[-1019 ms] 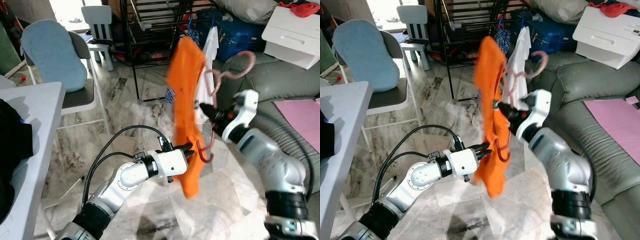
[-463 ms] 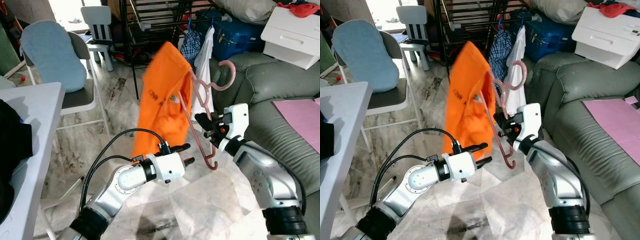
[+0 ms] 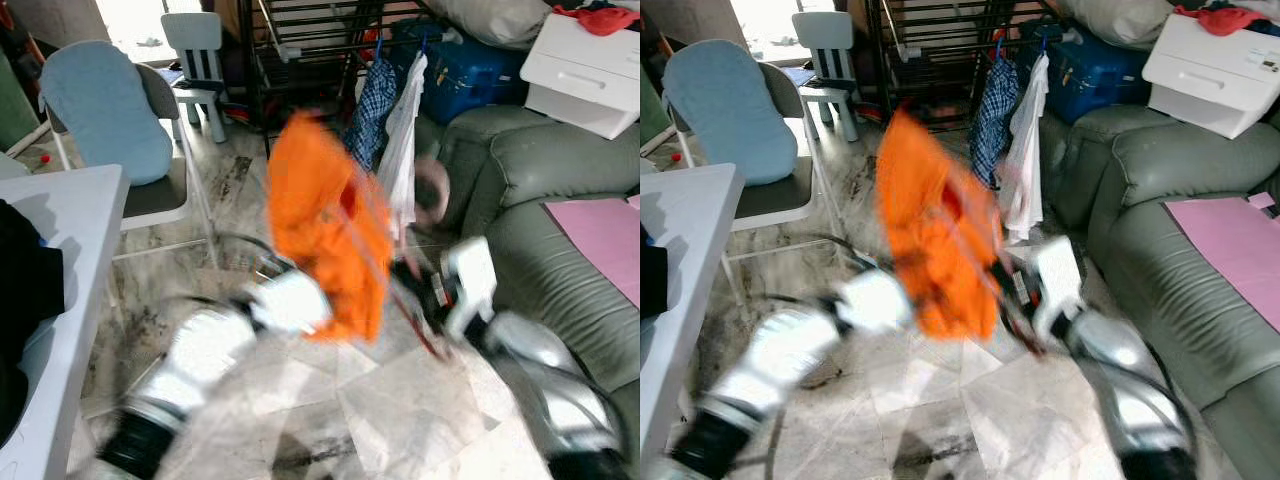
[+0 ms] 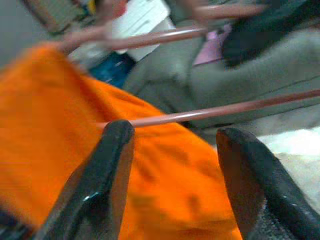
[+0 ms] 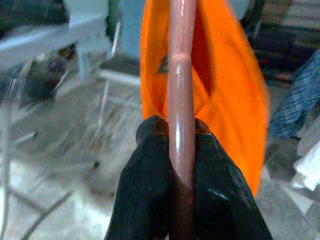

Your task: Hang hanger

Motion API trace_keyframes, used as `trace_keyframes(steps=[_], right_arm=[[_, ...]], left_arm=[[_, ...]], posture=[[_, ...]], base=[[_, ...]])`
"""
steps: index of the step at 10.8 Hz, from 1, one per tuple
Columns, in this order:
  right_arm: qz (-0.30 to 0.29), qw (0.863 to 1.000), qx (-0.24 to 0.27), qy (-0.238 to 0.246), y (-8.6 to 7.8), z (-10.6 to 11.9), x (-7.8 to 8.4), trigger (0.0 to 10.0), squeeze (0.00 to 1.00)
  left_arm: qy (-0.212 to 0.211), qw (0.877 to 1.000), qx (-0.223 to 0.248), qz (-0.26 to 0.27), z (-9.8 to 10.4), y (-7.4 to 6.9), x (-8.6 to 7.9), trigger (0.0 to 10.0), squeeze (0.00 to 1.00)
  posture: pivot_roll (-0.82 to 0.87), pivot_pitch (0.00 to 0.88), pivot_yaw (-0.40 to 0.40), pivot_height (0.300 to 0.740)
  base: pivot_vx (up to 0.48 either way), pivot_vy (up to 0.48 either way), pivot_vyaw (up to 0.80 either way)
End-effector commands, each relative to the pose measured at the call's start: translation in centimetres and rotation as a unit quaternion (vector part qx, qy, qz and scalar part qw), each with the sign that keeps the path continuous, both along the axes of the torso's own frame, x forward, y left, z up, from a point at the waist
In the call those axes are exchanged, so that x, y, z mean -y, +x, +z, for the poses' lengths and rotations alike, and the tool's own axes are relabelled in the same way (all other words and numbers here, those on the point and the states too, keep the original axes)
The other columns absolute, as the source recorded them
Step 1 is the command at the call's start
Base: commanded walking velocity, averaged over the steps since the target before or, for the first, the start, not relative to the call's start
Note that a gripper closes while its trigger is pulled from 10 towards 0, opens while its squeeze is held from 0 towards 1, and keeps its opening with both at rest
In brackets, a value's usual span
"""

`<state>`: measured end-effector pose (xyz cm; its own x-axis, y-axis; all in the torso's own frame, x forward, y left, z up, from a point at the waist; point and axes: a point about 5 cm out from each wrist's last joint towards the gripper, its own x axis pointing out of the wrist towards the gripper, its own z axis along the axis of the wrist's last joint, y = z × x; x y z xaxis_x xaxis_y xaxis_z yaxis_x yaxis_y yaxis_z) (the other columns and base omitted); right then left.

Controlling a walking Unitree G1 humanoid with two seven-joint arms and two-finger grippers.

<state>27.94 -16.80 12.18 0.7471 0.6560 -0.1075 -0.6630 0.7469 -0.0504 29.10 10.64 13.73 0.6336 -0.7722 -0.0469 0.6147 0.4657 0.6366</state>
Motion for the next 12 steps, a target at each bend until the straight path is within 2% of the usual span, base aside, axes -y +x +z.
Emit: trace_keyframes(steps=[1,3,6,7,10,11,12], right_arm=[[0.039,0.999,0.026,-0.005,-0.5,1.0,0.1,10.0,0.00],[0.071,0.997,0.016,-0.028,-1.4,0.7,1.5,10.0,0.00],[0.130,0.991,-0.013,-0.036,-2.3,0.5,2.1,10.0,0.00],[0.159,0.986,-0.020,-0.056,-2.8,0.2,2.3,10.0,0.00],[0.190,0.976,-0.021,-0.105,-3.0,0.0,3.1,10.0,0.00],[0.196,0.974,-0.018,-0.111,-3.0,0.1,3.2,10.0,0.00],[0.209,0.971,-0.014,-0.118,-3.0,0.1,3.1,10.0,0.00]], left_arm=[[-0.003,1.000,0.023,0.011,1.2,0.3,-0.9,10.0,1.00],[0.031,0.999,0.026,0.005,1.3,-0.2,-2.8,10.0,1.00],[0.082,0.996,0.021,-0.007,0.8,-0.3,-4.7,10.0,1.00],[0.102,0.994,0.027,-0.013,0.7,-0.1,-4.9,10.0,1.00],[0.112,0.992,0.047,-0.020,1.3,0.6,-4.8,10.0,1.00],[0.114,0.992,0.047,-0.028,1.3,0.7,-4.6,10.0,0.36],[0.125,0.990,0.038,-0.044,0.9,0.7,-4.4,10.0,0.00]], posture=[[-0.15,0.016,-0.013,0.740],[-0.15,0.025,-0.011,0.740],[-0.14,0.025,-0.010,0.740],[-0.14,0.023,-0.008,0.740],[-0.15,0.021,0.000,0.740],[-0.15,0.021,0.000,0.740],[-0.15,0.020,0.002,0.740]], base=[[0.000,0.000,0.00],[0.000,0.000,0.00],[0.000,0.000,0.00],[0.000,0.000,0.00],[0.000,0.000,0.00],[0.000,0.000,0.00],[0.000,0.000,0.00]])
